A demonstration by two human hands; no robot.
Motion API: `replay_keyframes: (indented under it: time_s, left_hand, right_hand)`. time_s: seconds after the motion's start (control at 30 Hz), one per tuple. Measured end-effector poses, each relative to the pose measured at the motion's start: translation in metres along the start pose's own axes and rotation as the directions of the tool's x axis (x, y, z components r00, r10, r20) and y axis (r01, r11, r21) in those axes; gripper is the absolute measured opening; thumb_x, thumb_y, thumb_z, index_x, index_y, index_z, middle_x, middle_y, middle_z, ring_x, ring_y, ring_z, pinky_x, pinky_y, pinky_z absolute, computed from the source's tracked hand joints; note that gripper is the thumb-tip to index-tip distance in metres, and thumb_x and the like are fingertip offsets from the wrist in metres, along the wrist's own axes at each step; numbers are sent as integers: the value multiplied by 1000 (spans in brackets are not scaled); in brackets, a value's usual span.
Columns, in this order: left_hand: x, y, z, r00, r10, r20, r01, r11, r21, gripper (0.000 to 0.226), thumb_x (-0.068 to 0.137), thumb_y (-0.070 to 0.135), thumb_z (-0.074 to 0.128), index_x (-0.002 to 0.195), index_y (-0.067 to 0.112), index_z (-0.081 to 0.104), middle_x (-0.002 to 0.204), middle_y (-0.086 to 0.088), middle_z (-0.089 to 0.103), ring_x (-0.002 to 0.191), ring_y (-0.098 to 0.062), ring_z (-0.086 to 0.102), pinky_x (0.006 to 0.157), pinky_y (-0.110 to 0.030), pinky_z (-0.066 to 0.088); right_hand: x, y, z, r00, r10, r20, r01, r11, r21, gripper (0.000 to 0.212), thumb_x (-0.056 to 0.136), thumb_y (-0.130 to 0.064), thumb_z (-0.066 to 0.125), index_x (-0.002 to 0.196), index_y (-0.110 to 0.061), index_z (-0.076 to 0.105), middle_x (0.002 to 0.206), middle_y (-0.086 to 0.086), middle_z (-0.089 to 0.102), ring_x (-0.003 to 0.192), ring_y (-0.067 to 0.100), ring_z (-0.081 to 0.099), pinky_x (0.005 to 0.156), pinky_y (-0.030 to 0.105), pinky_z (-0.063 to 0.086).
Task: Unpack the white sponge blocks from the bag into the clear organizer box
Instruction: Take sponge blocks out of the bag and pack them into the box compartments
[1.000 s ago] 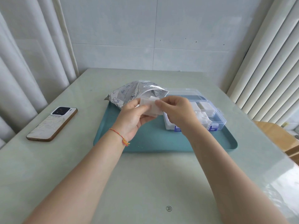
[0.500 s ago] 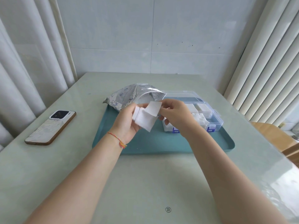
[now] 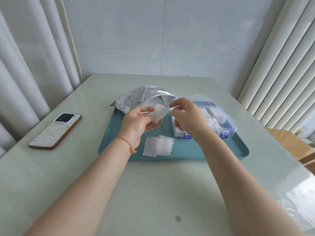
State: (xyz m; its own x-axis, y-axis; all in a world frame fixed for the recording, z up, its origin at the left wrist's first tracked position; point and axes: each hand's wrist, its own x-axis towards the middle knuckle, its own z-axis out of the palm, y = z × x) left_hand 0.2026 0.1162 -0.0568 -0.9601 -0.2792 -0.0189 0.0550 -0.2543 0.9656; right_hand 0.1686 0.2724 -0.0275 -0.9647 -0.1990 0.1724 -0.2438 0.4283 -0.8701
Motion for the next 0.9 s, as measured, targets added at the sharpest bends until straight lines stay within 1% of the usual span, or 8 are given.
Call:
replay_keyframes:
  time_s: [0.07, 0.17, 0.33, 0.47, 0.6, 0.67, 0.77, 0.9]
  left_hand:
    - [2, -1, -2, 991, 125, -52, -114, 976, 188, 27, 86, -15, 53, 92, 8, 64, 92, -17, 71, 67, -23, 73, 64, -27, 60]
    - [2, -4, -3, 976, 216, -33, -192, 917, 349, 35, 84, -14, 44, 90, 14, 65, 96, -19, 70, 70, -24, 74, 64, -30, 60]
    - [-2, -4, -3, 975, 224, 6, -207, 890, 406, 48, 81, -9, 44, 116, 19, 62, 86, -11, 72, 70, -20, 73, 66, -30, 61]
    - [-3, -6, -5, 981, 195, -25, -172, 912, 373, 43, 81, -11, 46, 110, 10, 69, 86, -10, 72, 66, -18, 72, 66, -27, 60]
    - [-3, -5, -8, 986, 155, -60, -129, 941, 314, 36, 82, -13, 46, 99, 9, 68, 83, -9, 71, 61, -17, 69, 63, -25, 59]
    - [-3, -4, -8, 988, 138, -69, -115, 955, 272, 31, 83, -14, 46, 94, 8, 66, 83, -12, 70, 61, -20, 69, 60, -26, 59]
    - [-2, -2, -8, 993, 82, -81, -64, 978, 196, 26, 85, -13, 46, 92, 6, 62, 86, -18, 69, 62, -25, 70, 60, -29, 61]
    - [-5, 4, -5, 999, -51, 14, 50, 997, 56, 25, 88, -12, 45, 101, 0, 63, 89, -23, 70, 69, -28, 72, 60, -29, 60]
  right_hand:
    - [-4, -5, -6, 991, -73, 116, 102, 957, -271, 18, 87, -10, 51, 87, -21, 65, 69, -6, 64, 39, 6, 50, 44, 18, 40]
    - [-14, -18, 5, 889, 63, 454, 259, 748, -611, 16, 88, -24, 57, 95, -16, 69, 82, 3, 72, 44, 11, 56, 49, 22, 47]
    - [-23, -22, 26, 847, 209, 488, 327, 517, -791, 41, 85, -36, 71, 70, -15, 39, 73, -3, 42, 75, 20, 48, 51, 27, 32]
    - [-21, -20, 29, 853, 227, 471, 283, 557, -781, 37, 78, -29, 75, 72, -14, 42, 76, -1, 45, 71, 21, 49, 52, 29, 34]
    - [-18, -22, 21, 862, 192, 469, 278, 595, -754, 38, 82, -34, 73, 106, -6, 62, 102, 5, 59, 98, 26, 58, 74, 32, 48]
    - [-14, -27, 8, 878, 157, 452, 238, 676, -697, 20, 87, -29, 64, 95, -11, 62, 87, 2, 57, 80, 23, 58, 60, 28, 44]
    - [-3, -32, -16, 910, 87, 404, 146, 847, -511, 11, 95, -22, 51, 88, -19, 60, 68, 1, 57, 54, 17, 51, 52, 24, 40]
    - [-2, -25, -31, 943, -39, 330, 82, 989, -120, 12, 93, -16, 58, 97, -21, 68, 64, 1, 62, 54, 19, 52, 61, 35, 37]
